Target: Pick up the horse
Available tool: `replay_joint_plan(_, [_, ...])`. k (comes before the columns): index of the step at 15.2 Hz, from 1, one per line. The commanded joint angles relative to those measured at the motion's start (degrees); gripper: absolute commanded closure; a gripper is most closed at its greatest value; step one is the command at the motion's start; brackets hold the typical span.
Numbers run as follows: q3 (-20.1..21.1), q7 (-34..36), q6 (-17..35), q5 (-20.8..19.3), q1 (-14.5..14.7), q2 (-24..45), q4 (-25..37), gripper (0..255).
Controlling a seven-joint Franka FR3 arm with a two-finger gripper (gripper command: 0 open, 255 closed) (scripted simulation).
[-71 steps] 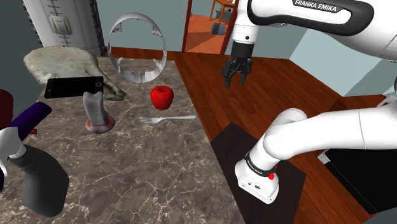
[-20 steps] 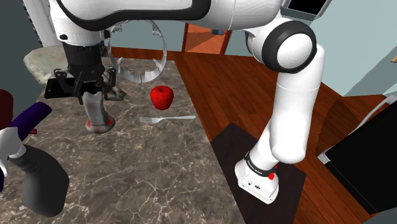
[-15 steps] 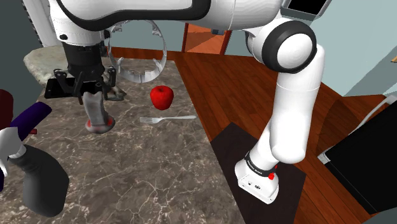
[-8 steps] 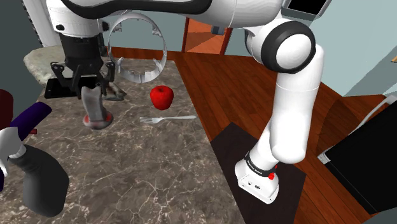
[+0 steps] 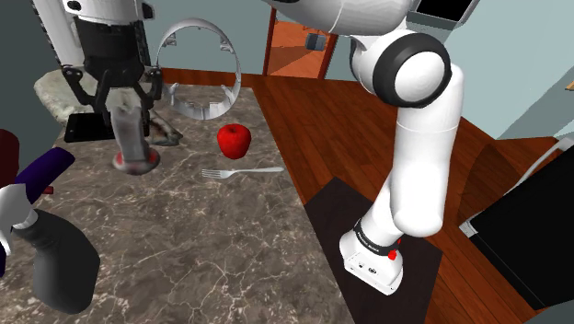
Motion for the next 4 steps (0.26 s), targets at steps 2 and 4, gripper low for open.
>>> replay_joint_plan(2, [0.1, 0.4, -2.6, -0.3, 0.5, 0.7, 3.3, 255])
replay_joint_plan(4, [0.1, 0.4, -2.8, -0.3, 0.5, 0.7, 3.5, 255])
